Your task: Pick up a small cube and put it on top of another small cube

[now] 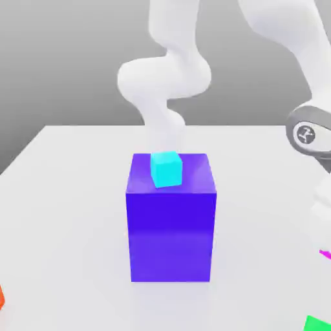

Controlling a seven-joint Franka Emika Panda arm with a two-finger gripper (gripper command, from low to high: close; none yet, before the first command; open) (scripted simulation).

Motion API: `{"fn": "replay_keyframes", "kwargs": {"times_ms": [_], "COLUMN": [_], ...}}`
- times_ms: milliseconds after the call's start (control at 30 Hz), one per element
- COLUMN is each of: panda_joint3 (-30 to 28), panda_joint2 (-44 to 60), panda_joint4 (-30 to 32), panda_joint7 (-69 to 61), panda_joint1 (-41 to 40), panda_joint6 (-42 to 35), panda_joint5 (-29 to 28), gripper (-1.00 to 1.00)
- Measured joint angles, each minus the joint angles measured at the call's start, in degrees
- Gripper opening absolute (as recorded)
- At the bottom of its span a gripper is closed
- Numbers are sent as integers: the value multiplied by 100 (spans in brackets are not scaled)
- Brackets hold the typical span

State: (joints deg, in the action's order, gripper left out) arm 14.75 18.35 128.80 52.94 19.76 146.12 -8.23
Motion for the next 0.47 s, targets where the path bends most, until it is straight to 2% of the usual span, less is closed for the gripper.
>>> {"fn": "replay_keyframes", "kwargs": {"times_ms": [167,267,300,467], "panda_joint3": [-256,-404,-449,-449], "panda_joint2": [352,868,1036,1036], "panda_joint4": [-834,-997,-1017,-1017], "panda_joint7": [-725,-741,-716,-716], "panda_joint1": [-511,-511,-484,-484], "panda_joint6": [-449,-95,52,52], "panda_joint5": [120,-2,-50,-50], "gripper": [-100,-100,100,100]}}
